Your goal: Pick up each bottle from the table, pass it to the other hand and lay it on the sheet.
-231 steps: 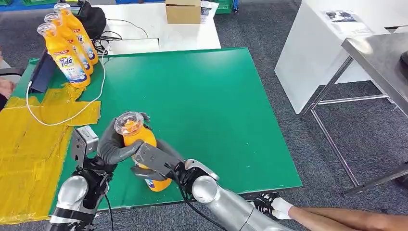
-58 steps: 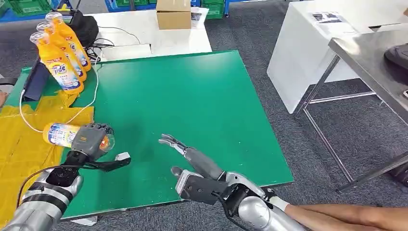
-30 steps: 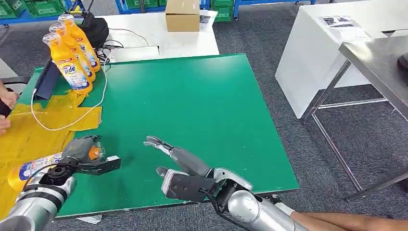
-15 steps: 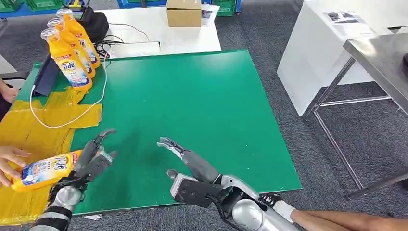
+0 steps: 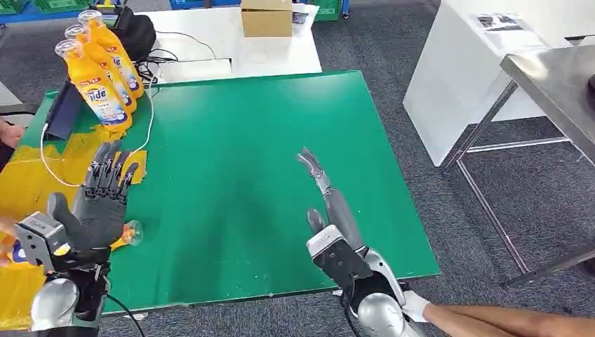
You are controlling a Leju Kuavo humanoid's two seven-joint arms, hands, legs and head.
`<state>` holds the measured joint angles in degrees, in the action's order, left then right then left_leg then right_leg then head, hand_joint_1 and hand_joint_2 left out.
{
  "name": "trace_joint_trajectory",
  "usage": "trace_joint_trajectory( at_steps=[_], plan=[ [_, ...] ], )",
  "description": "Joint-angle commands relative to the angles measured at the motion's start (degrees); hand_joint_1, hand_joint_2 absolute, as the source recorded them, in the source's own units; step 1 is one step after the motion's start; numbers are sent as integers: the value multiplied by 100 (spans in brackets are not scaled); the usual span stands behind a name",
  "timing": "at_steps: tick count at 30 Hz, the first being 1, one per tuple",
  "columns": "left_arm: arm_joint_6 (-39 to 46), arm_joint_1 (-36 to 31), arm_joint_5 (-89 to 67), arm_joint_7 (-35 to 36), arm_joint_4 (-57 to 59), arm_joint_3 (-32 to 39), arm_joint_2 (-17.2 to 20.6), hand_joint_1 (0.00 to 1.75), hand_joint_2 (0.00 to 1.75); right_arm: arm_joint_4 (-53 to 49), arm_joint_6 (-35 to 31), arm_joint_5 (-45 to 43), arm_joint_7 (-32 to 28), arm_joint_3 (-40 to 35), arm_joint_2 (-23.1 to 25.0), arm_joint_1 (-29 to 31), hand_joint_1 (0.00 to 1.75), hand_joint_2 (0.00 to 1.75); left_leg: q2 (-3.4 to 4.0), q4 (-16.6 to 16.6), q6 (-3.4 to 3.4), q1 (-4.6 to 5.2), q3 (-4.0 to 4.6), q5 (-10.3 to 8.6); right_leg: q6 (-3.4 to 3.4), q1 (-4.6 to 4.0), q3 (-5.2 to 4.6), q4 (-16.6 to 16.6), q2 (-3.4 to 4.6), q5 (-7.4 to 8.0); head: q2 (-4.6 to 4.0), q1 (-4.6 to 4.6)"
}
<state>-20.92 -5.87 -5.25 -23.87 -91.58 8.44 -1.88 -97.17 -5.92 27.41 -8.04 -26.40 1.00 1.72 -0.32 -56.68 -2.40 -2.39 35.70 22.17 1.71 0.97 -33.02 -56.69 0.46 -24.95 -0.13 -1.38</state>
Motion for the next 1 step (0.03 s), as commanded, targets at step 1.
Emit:
trace_joint_trajectory(
  at_steps=[1],
  plan=[
    [-12, 22, 21, 44, -153, 64, -166, 0, 0, 31, 56, 8, -31, 327, 146, -44, 0, 0, 1, 3, 24, 1, -9, 0, -5, -4, 12, 5, -6, 0, 0, 0]
  ],
)
